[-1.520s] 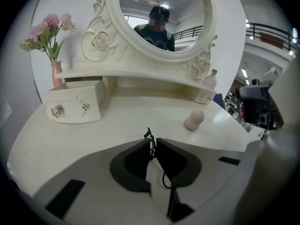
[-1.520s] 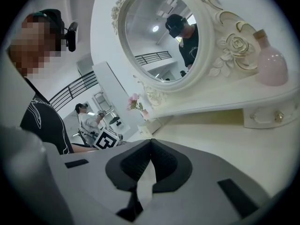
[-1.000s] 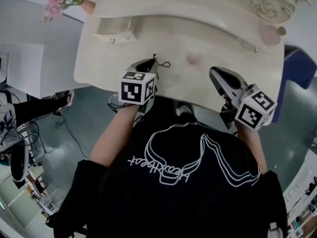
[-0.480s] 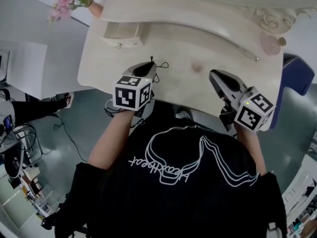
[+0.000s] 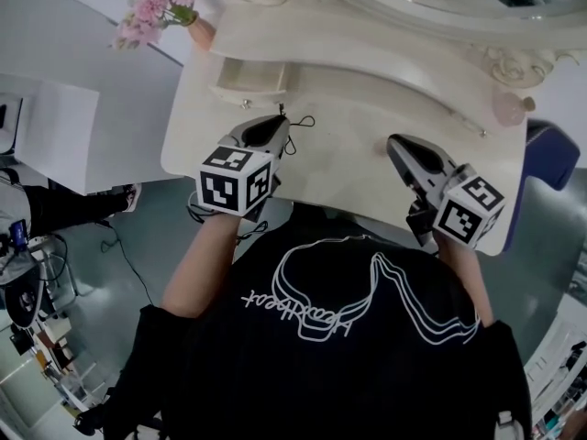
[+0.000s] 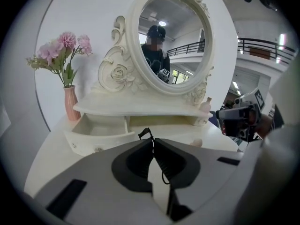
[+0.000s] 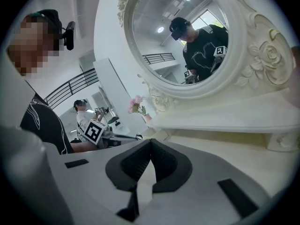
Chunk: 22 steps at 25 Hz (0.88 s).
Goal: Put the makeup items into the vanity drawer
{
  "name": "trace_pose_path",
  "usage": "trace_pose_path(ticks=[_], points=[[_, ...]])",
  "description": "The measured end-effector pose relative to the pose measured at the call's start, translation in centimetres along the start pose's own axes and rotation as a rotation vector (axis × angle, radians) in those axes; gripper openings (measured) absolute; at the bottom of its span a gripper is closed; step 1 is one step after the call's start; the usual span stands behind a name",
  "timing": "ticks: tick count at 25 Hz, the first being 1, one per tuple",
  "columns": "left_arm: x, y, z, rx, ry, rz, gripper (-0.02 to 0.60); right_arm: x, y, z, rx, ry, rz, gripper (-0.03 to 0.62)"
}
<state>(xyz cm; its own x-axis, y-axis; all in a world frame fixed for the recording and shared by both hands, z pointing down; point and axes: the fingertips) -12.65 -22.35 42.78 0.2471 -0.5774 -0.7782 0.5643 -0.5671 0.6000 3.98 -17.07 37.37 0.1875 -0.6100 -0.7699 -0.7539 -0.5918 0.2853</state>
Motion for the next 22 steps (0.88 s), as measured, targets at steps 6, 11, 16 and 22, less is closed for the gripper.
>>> trace_pose_path(ticks=[6,11,16,22], points=[[2.8,-1.2,3.1,-0.016,0.024,-0.059,0.023,1.2,2.5,1.0,-0.008,-0.016,-0.005,0.005],[5.2,-2.1,5.8,-0.011,0.037,-0.101,0.023,2.1,4.1,1.7,-0.016,-0.028,-0.008,0.005],[7.0,-1.6,8.7,-0.012,0.008,-0.113,0.023,2.5,5.7,1.9,-0.03,-0.024,-0.013,0.005],[7.1,-0.5,11.2,-0.018,-0.077,-0.108,0.023,2.6,7.3,2.0,-0.037,-0.032,0.006,0.004]])
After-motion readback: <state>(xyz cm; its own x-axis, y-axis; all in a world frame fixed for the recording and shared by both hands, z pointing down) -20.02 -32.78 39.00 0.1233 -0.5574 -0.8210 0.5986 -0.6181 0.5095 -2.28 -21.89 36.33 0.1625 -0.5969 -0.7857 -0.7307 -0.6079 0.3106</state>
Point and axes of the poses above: the fingertips, and each gripper's own axes: y forward along the fingers, z to its left, x out of its top, and after that the axes turned 3 degrees about y, right-handed
